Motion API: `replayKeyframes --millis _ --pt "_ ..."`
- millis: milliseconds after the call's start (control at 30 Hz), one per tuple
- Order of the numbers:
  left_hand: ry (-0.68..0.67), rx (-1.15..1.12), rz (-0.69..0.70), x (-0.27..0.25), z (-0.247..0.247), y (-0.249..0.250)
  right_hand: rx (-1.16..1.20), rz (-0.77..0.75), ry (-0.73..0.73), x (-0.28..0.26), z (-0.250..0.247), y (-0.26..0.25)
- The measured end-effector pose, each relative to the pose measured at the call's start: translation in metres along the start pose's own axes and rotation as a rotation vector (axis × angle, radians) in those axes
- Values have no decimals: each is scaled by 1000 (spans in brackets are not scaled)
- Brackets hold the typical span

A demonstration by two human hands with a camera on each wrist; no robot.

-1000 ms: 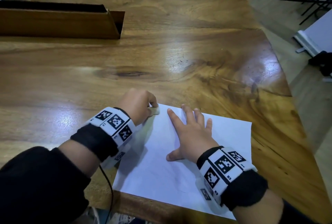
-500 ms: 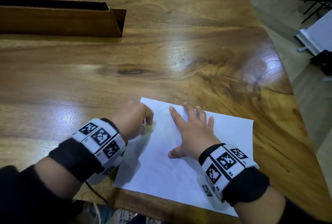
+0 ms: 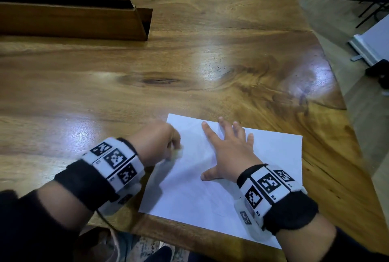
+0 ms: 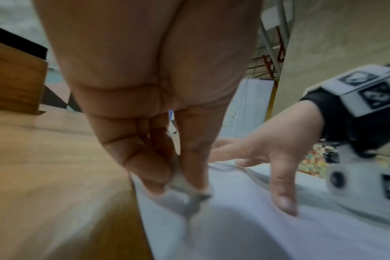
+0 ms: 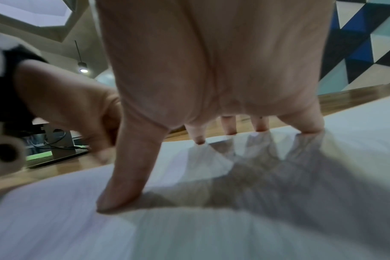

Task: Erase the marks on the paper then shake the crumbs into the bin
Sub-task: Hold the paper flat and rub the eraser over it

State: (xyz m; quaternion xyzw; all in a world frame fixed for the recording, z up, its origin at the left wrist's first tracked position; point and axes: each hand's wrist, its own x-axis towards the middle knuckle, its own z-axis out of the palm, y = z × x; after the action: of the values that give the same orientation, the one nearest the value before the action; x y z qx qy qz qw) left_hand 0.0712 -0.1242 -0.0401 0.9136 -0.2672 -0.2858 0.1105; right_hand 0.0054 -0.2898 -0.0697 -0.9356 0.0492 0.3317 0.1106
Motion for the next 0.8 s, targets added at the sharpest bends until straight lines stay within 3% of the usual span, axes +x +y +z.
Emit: replayKeyframes --millis 133,400,600,800 --pt "161 -99 7 19 -9 4 2 2 -1 0 0 0" --pt "205 -86 -58 23 10 -2 -12 -122 9 -3 10 2" --pt "263 -99 -29 37 0 0 -30 -124 6 -3 10 1" --pt "57 -27 63 -2 23 -2 -18 -125 9 -3 10 2"
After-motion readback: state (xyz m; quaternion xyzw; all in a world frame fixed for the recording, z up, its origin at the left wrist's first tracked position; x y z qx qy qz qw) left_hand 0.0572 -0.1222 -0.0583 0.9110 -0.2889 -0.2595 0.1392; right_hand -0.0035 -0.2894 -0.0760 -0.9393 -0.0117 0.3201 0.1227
